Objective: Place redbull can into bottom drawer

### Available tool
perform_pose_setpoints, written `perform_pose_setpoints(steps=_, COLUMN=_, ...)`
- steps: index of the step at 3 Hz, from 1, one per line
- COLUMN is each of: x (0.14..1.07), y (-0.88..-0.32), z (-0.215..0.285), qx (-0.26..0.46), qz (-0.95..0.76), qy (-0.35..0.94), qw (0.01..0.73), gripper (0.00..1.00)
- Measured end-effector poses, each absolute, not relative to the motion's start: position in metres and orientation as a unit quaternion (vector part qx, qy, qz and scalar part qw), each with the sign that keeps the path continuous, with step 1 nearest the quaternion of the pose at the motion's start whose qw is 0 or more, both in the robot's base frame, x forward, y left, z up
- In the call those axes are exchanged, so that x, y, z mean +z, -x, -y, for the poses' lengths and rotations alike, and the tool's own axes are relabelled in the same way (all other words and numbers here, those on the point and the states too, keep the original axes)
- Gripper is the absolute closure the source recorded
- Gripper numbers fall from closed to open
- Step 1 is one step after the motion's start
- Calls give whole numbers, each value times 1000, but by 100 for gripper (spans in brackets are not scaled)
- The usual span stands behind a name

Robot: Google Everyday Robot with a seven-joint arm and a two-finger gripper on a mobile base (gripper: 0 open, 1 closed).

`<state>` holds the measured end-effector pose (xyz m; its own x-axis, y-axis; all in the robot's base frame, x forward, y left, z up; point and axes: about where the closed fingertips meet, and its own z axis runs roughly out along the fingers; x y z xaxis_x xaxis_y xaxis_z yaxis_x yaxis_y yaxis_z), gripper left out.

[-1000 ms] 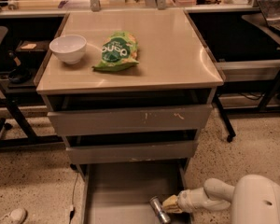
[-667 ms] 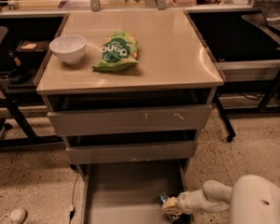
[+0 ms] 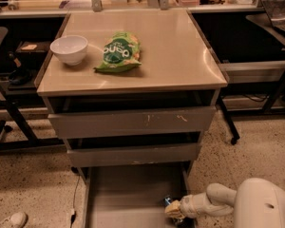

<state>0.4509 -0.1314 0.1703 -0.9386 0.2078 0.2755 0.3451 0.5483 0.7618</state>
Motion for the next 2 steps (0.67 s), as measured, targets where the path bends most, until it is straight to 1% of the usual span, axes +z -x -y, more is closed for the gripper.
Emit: perform_pose_setpoints(steps=2, x=170, y=-451, z=131, qx=-448, qz=877, qy=158, qw=77, gripper=13)
